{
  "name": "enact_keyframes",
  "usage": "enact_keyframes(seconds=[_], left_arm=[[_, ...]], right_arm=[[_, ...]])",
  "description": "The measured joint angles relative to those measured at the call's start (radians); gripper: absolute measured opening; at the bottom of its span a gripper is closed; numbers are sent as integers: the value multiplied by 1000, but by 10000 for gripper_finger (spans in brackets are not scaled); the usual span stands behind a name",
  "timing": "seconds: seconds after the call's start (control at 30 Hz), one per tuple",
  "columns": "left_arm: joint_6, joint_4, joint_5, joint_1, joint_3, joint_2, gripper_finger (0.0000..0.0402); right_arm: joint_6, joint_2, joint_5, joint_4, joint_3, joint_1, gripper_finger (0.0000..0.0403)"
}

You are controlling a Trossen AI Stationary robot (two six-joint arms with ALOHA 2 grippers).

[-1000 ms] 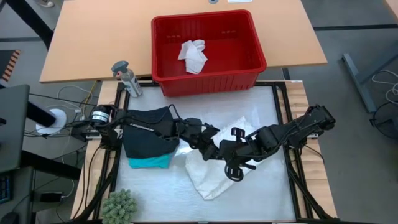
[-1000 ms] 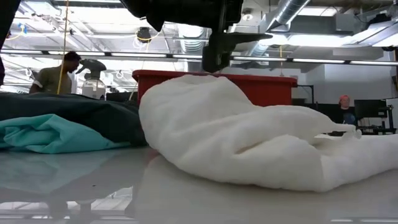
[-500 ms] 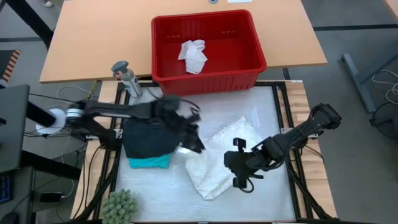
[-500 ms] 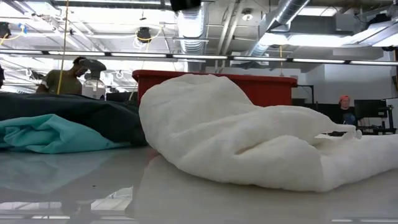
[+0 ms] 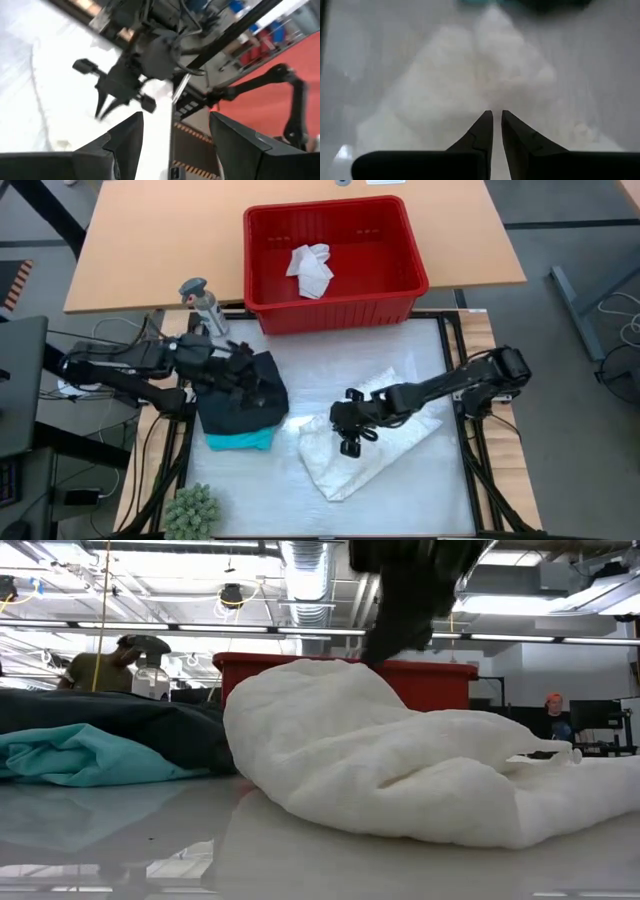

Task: Fold laundry
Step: Fold the white dress

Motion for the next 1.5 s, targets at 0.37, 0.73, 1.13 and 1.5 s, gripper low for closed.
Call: enact_keyframes(seconds=[0.37,0.73,1.13,1.5], left_arm=[[-24,-59,-101,-123,-69,72,212],[80,162,-135,-143,-242,177,212],[20,578,-35,-190,-507,228,212],[24,824,-99,-215,-521,408,212]], right_arm=[[96,159,-17,-151,-1,-9,65],[190,-51,62,-138,5,35,65],[14,0,-19,176,7,-26,36],[19,123,-101,223,6,-57,32]])
